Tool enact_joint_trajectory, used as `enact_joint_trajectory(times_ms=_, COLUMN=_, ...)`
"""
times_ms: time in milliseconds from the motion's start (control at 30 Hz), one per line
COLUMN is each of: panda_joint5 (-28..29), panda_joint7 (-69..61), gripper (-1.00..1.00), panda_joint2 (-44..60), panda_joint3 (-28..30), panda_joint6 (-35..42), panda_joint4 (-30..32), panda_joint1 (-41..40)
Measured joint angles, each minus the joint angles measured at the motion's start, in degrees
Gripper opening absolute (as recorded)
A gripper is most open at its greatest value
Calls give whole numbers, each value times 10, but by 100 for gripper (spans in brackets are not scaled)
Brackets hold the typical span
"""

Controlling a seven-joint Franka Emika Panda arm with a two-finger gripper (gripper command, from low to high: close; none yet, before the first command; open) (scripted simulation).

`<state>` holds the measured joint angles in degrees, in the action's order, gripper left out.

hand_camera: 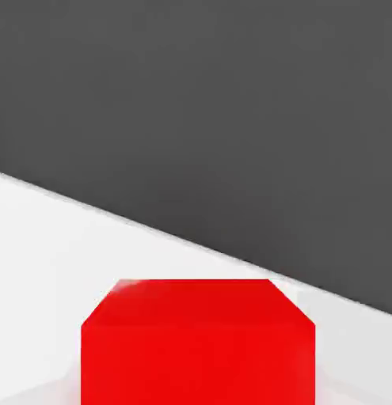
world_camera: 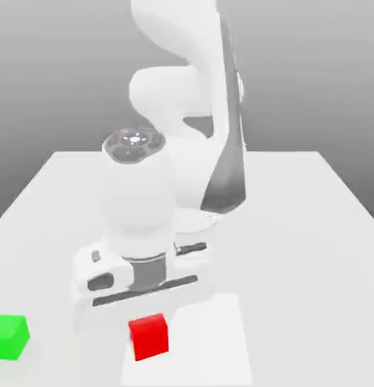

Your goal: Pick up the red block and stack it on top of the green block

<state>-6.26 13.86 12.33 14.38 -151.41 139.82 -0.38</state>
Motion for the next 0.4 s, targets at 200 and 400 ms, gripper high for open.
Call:
enact_joint_trajectory(times_ms=200, panda_joint5=-41, panda_joint7=-25, gripper=-100, panda_joint2=23, panda_joint3=73, panda_joint6=30, panda_joint4=-46, panda_joint1=-102)
enact_joint_trajectory(times_ms=400, panda_joint5=-88, panda_joint7=-57, gripper=100, panda_joint2=82, panda_joint3=53, panda_joint6=-11, panda_joint4=-59, panda_joint1=-138)
